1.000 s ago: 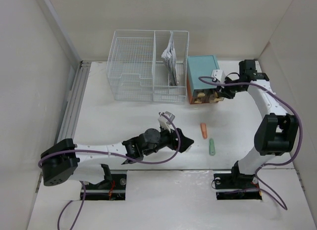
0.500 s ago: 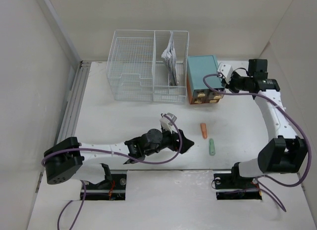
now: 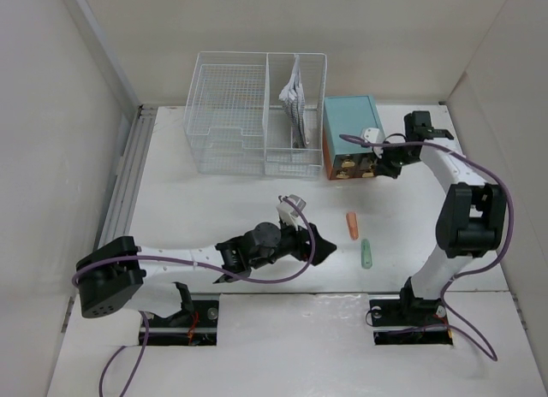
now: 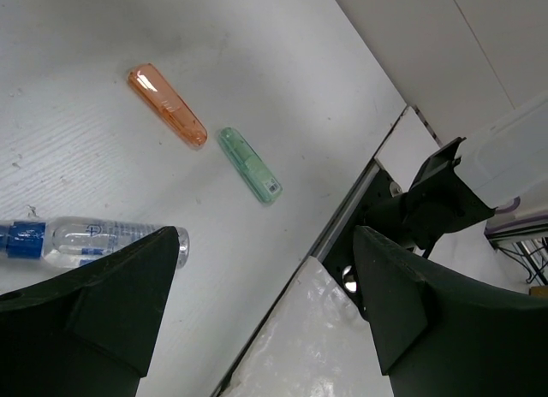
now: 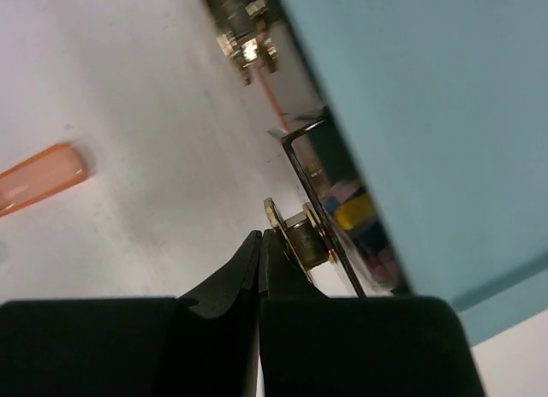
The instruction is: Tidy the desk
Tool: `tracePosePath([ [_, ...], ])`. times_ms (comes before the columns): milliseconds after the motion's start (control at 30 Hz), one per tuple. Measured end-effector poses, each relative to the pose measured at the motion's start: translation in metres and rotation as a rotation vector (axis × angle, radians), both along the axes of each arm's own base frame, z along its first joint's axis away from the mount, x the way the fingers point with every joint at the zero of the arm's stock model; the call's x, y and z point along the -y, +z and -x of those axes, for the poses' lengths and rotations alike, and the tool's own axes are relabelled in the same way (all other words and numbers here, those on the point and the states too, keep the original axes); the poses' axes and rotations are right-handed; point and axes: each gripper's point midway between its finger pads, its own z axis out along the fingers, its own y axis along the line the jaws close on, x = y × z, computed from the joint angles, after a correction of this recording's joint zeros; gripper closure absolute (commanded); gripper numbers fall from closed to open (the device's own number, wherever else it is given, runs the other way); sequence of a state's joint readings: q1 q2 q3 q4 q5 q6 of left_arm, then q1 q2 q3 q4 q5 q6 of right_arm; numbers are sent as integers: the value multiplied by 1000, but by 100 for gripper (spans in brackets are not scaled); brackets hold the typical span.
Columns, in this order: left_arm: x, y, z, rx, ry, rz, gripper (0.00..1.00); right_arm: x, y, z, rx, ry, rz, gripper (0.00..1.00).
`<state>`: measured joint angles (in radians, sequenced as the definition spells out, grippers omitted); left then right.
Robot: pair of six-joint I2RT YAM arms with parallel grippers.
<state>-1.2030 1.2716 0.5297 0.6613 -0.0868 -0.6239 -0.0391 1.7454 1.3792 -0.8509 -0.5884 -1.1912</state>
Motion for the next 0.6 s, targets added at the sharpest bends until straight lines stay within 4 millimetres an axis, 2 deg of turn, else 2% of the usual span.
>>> tracePosePath([
  [133,1,-3,-1,-10,5,-1,18,-5,-1,-20,72,-65,8,100],
  [300,4,-13,-4,-35,24,-7,15,-12,-13,-21,82,-144,10,100],
  [433,12,-23,-10,-65,52,-13,17,-15,-13,-20,79,-149,6,100],
  [467,16,-24,-12,-73,62,-15,18,-16,-11,-18,72,-130,-1,94],
  [500,22,-25,-16,-81,72,-15,24,-17,-8,-14,63,-105,-12,85],
  [533,27,-24,-19,-86,83,-12,27,-17,-4,-8,57,-80,-22,70],
  [567,33,-24,-23,-91,95,-9,30,-17,2,-1,55,-62,-31,59],
  [600,40,-22,-28,-96,107,-1,34,-15,9,6,58,-51,-41,34],
])
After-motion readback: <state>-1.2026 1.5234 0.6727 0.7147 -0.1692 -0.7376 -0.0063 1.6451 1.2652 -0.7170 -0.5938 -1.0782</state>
